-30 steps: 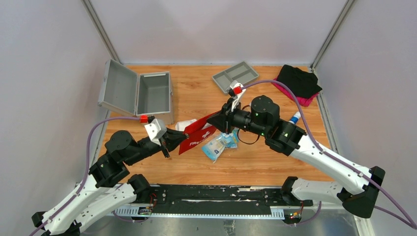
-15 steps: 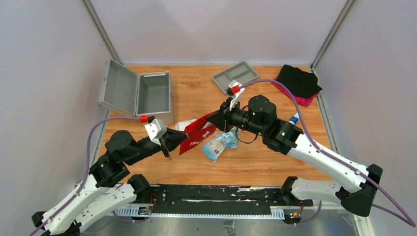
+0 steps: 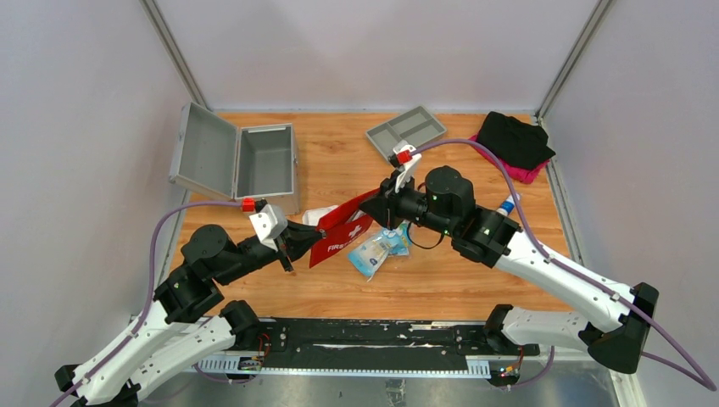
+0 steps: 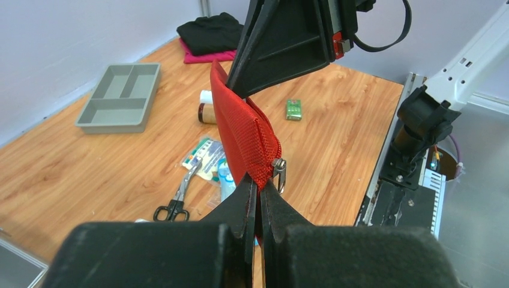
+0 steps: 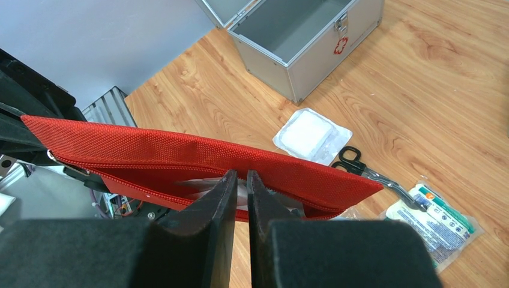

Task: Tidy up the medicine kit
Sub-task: Adjust the medical item in the medicine pouch.

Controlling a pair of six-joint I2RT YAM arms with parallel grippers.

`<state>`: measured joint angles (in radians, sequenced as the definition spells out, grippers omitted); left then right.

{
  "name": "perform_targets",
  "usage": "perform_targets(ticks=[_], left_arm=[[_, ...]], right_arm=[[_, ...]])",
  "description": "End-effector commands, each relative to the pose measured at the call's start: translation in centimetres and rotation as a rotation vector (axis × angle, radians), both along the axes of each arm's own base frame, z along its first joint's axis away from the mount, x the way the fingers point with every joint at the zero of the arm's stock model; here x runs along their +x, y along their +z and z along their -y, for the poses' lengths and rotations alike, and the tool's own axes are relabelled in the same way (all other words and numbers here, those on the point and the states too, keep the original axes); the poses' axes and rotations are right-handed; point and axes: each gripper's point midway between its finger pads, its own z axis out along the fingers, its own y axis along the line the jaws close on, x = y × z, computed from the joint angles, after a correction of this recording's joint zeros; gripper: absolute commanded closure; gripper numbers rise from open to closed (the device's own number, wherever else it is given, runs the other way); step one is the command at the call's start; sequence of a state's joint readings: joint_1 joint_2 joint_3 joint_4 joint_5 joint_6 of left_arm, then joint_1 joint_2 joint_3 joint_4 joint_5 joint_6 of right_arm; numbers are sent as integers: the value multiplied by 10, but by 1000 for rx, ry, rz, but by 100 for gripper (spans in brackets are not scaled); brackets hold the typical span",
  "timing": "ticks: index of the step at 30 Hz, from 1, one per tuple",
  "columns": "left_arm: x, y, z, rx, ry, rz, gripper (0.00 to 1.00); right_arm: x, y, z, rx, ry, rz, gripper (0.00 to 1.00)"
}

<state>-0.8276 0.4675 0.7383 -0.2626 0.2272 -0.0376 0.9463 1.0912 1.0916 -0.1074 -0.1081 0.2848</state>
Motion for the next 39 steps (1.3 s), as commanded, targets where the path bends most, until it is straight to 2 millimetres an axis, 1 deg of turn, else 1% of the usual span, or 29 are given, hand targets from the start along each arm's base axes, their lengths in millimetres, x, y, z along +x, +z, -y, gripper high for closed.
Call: perform_targets(ticks=[1, 4, 11, 14, 19, 21, 22, 26, 29, 30, 33, 36, 37, 39], left_arm=[[3, 7, 0, -29, 12, 15, 100], [3, 8, -1, -35, 18, 18, 100], [2, 8, -3, -38, 19, 23, 100], [1, 8, -2, -39, 15, 26, 100], [0, 7, -3, -35, 11, 28, 100], [1, 5, -3, -28, 16, 26, 100], [2, 4, -4, -24, 20, 26, 100], [6, -4, -6, 2, 44, 12, 100], [10, -10, -6, 23, 61, 5, 100], [11, -12, -6, 31, 64, 3, 100], [17, -16, -9, 47, 99, -4, 100], [24, -19, -13, 62, 140, -10, 100], [26, -20, -14, 65, 152, -13, 100], [30, -23, -17, 77, 183, -24, 100]], right_arm=[[3, -10, 8, -38, -14, 4, 83], [3, -17, 8, -55, -14, -9, 83], [7, -45, 11, -149, -43, -73, 83], [11, -51, 14, -186, -69, -89, 83], [19, -52, 16, -222, -105, -96, 82], [20, -45, 17, -221, -108, -81, 80], [20, -39, 17, -212, -103, -64, 79], [16, -4, 19, -124, -82, 23, 70], [13, 23, 29, -41, -105, 92, 62], [17, 28, 36, -27, -152, 108, 60], [21, 35, 53, -8, -225, 140, 55], [21, 37, 64, 4, -264, 129, 49], [20, 37, 67, 9, -272, 111, 44], [19, 35, 72, 16, -288, 85, 26]])
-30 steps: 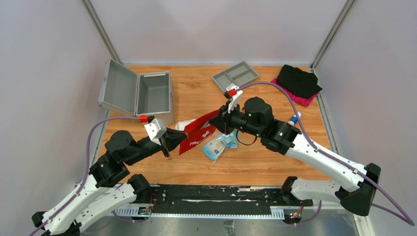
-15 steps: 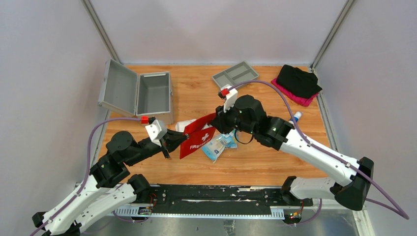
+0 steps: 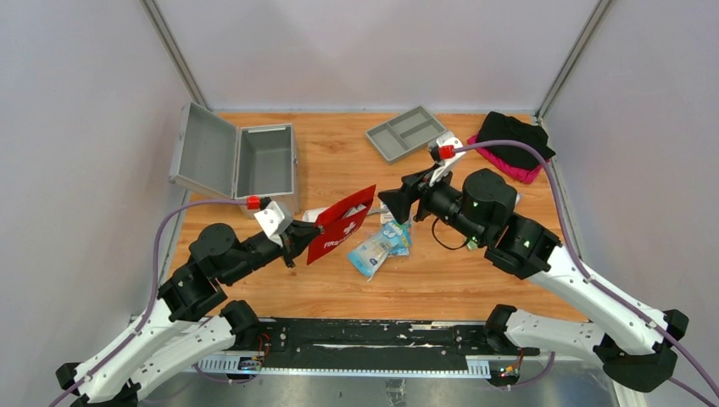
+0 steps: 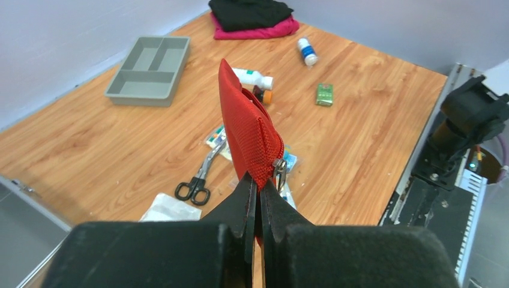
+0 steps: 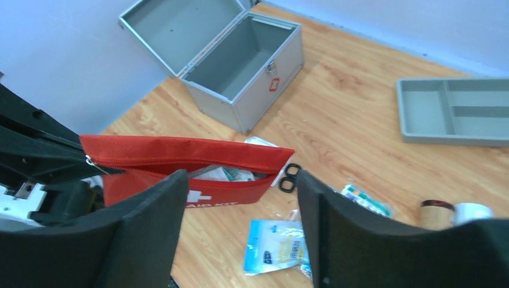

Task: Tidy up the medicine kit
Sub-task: Adjust the medical item in the medicine pouch, then zip the medicine pouch.

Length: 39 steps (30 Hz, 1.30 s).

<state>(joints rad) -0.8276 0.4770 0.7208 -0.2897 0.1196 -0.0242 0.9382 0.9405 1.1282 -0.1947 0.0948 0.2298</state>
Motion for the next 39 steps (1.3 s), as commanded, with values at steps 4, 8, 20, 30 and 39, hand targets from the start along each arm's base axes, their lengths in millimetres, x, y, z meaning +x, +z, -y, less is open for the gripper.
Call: perform_targets(ticks=[4, 8, 20, 30, 39], left_arm=[[20, -7, -10, 36, 121, -15, 100], [29, -6, -13, 48, 168, -21, 100], [49, -4, -15, 306, 199, -32, 100], [59, -8, -4, 430, 185, -130, 100], [54, 2, 4, 402, 143, -135, 100]], right_arm=[[5, -18, 8, 40, -27, -103, 19], [-8, -19, -23, 102, 120, -177, 23], [-44, -18, -97, 341, 553, -222, 30], [-29, -38, -107, 398, 543, -146, 34], [-12, -51, -118, 477, 485, -246, 42]])
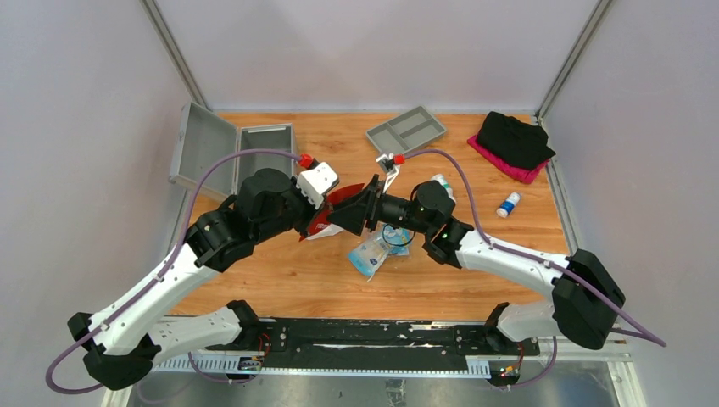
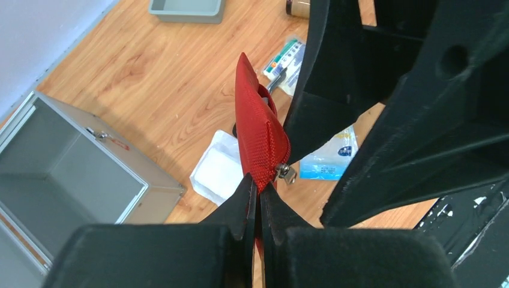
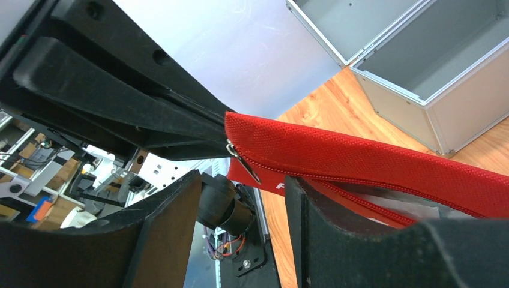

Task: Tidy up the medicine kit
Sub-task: Zip the medicine pouch.

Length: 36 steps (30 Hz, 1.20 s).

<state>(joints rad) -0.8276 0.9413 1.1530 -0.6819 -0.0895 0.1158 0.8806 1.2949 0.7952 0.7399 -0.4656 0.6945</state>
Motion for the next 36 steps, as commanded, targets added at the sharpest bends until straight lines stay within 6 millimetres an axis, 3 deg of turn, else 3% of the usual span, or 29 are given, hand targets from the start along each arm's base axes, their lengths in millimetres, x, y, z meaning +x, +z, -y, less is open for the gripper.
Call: perform_targets(ticks=[1, 8, 19, 24, 28, 36], left_arm=[[-4, 14, 4, -39, -28, 7, 100], [-9, 8, 6, -46, -51, -8, 100], [-10, 5, 5, -55, -47, -3, 100], [-10, 2, 4, -50, -47, -8, 100], [-10, 1, 4, -52, -41, -6, 100], [-9, -1, 4, -50, -38, -7, 100]], right_arm=[[9, 12, 0, 69, -27, -19, 43], [10, 12, -4, 80, -15, -44, 49], [10, 12, -6, 84, -7, -49, 68], [10, 15, -4, 87, -10, -33, 70], [9, 17, -2, 81, -14, -15, 79], [9, 15, 2, 48, -30, 10, 87]])
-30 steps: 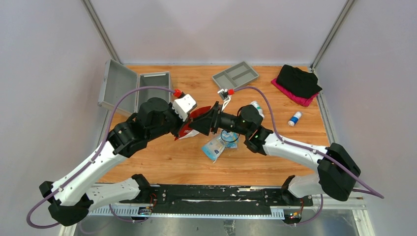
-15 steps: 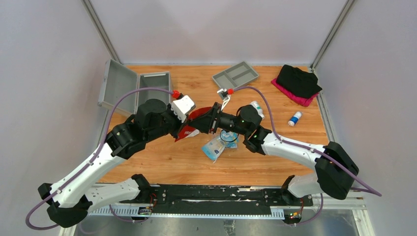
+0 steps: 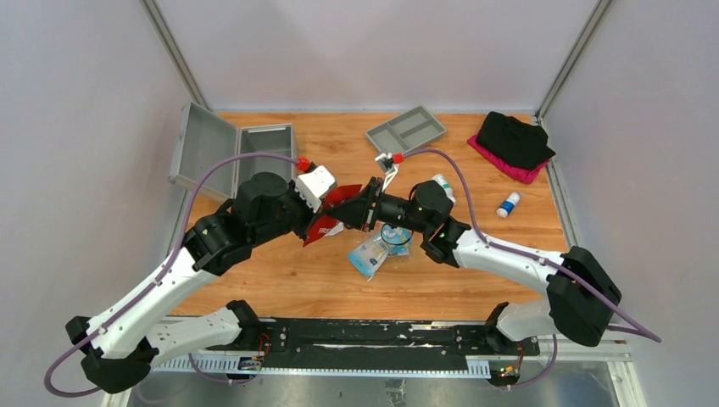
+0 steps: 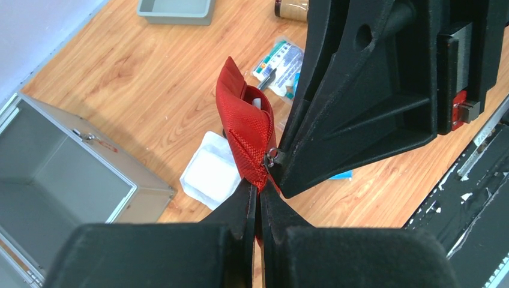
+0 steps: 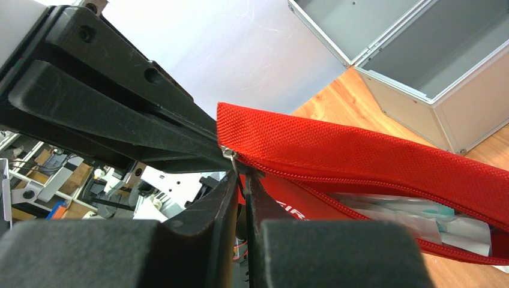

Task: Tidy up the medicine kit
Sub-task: Zip the medicine pouch.

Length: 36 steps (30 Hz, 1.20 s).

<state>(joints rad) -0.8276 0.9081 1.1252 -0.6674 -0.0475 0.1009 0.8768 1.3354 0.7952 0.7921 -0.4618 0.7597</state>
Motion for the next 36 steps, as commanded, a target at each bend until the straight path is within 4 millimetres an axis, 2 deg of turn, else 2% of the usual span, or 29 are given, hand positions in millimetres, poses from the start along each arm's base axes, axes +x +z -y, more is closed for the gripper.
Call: perform_targets(ticks=[1, 5, 8, 14, 21, 25, 31, 36], left_arm=[[0, 0, 1, -12, -7, 3, 100], [0, -1, 1, -9, -6, 2, 100], [0, 0, 1, -10, -5, 7, 100], [0, 2, 0, -15, -5, 13, 100], [-4, 6, 6, -36, -46, 15, 100], [-15, 15, 13, -87, -107, 23, 100], [-40, 29, 22, -173, -235, 23, 100], [-50, 34, 21, -207, -271, 37, 100]], right_arm=[[4, 18, 8, 18, -36, 67, 89], [5, 12, 10, -20, -45, 71, 96], [8, -2, 13, -76, -64, 47, 100], [19, -34, 25, -150, -122, -69, 100], [32, -60, 39, -235, -186, -147, 100], [40, -75, 49, -305, -219, -166, 100], [41, -73, 66, -326, -241, -139, 100], [45, -84, 89, -432, -272, -113, 100]])
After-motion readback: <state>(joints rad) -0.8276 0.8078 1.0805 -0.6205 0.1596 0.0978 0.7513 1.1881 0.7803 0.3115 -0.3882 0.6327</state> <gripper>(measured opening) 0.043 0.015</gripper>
